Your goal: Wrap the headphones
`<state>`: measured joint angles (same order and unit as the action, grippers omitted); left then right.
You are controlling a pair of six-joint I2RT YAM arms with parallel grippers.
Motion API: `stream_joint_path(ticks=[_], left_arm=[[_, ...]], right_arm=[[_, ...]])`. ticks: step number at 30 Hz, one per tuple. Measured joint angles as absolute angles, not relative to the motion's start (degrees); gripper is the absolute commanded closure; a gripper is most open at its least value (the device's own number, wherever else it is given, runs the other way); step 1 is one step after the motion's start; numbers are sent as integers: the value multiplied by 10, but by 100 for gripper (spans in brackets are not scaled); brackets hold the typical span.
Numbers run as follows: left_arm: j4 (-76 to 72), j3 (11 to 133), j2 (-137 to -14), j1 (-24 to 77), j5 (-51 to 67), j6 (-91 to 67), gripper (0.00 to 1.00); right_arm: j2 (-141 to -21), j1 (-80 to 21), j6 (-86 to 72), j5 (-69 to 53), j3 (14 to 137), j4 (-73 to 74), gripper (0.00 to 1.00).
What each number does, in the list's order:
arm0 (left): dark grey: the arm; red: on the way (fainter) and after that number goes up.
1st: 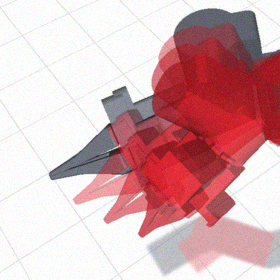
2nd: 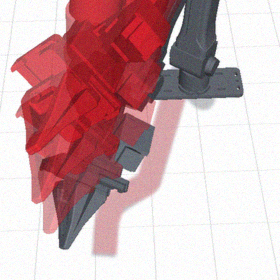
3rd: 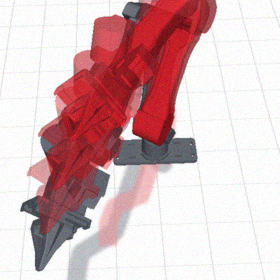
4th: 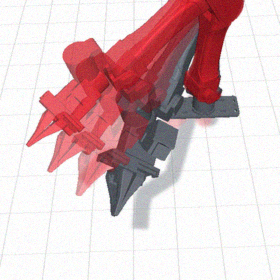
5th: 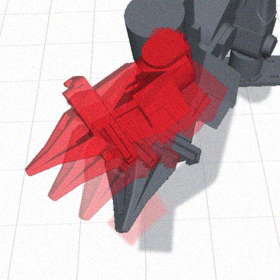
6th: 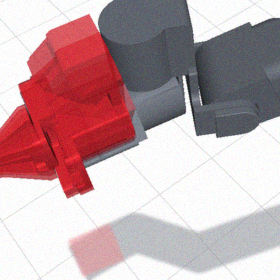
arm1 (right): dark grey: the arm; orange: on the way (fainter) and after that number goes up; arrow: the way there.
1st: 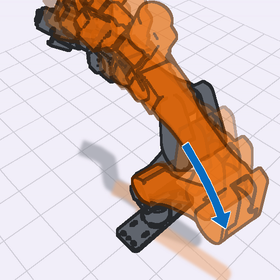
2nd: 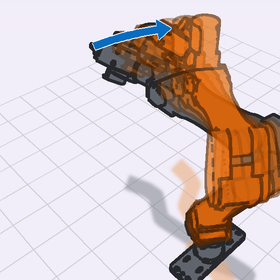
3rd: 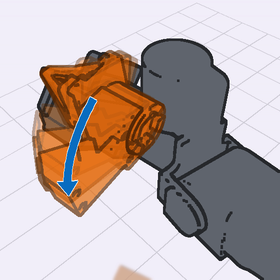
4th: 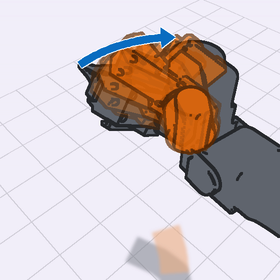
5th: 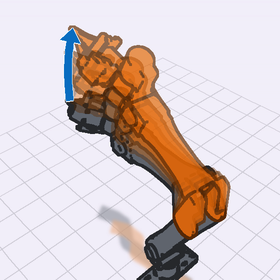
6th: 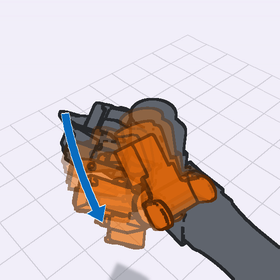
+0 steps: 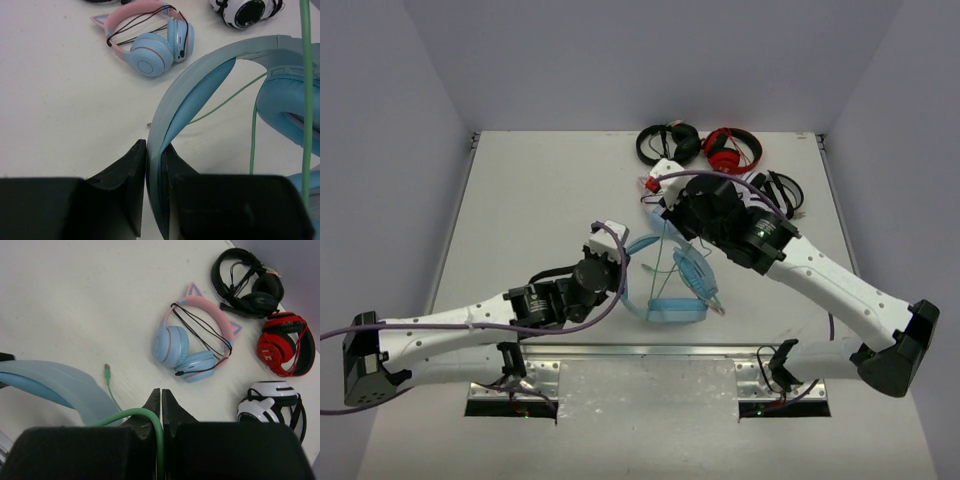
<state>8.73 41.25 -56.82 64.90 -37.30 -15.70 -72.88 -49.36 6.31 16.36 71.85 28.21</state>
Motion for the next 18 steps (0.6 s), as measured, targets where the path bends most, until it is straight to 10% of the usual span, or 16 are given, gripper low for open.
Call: stream_joint_path(ticks=[18], left_arm=[[209, 498, -492, 654, -432, -183, 100]], right_arm=[[-643, -359, -2, 22, 598, 208, 90]])
